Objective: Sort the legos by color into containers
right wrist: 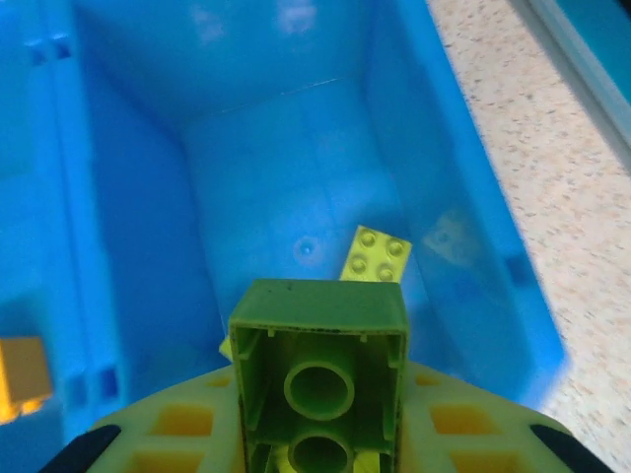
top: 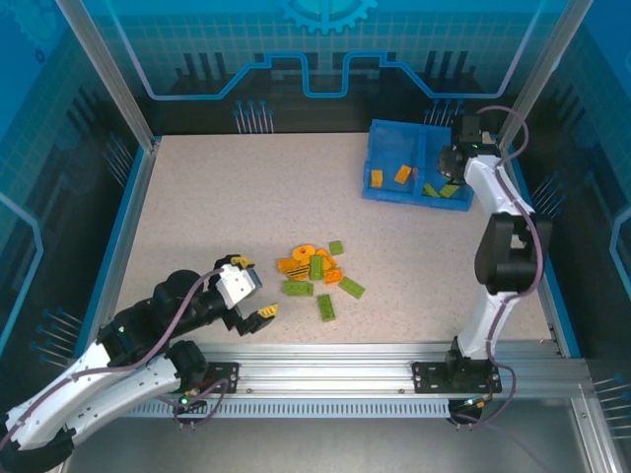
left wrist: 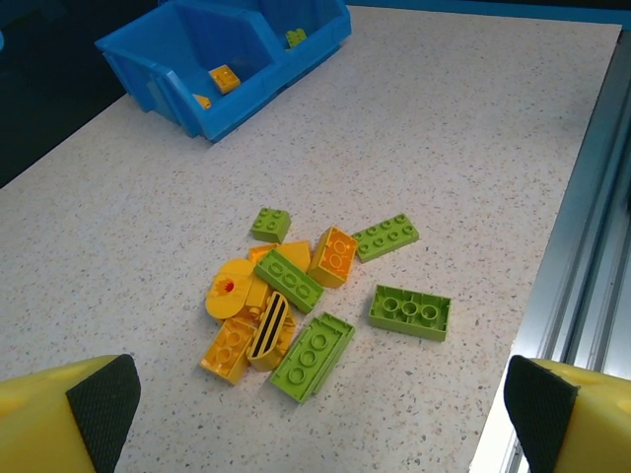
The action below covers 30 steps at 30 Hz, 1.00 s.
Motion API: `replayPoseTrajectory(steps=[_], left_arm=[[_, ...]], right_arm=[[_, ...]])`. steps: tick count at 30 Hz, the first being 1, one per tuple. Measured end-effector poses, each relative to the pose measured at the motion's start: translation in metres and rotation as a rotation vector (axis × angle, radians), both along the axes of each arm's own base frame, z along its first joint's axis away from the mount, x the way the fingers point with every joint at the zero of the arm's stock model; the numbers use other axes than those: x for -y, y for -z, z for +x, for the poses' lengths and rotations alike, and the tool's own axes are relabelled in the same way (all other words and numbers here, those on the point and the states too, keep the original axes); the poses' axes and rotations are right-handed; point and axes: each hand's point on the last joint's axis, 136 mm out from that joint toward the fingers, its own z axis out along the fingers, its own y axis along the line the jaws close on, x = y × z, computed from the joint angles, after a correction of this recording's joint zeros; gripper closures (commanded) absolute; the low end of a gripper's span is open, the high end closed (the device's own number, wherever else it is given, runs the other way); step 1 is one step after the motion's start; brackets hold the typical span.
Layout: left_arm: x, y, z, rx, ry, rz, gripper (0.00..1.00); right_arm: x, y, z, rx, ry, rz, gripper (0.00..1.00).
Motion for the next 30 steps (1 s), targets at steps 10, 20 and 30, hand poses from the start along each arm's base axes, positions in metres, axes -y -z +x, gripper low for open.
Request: replayPoseTrajectory(steps=[10,20,30], left_arm=[[-0.013,0.006,0.005,0.023,-0.066,0.014,0.01],[-0.012,0.021,0.008,-0.012,-0.074,0.069,0.01],[-0.011,0.021,0.008,-0.014,-0.069,0.069,0.01]], right_arm=[[0.005,0.056,0.048,-0.122,-0.005,0.067,0.56],[0.001,0.058,0.035,-0.175,-0.015,0.113,0.5],[-0.041,-0.026,-0.061,-0.041,-0.056,0.224,0.41]])
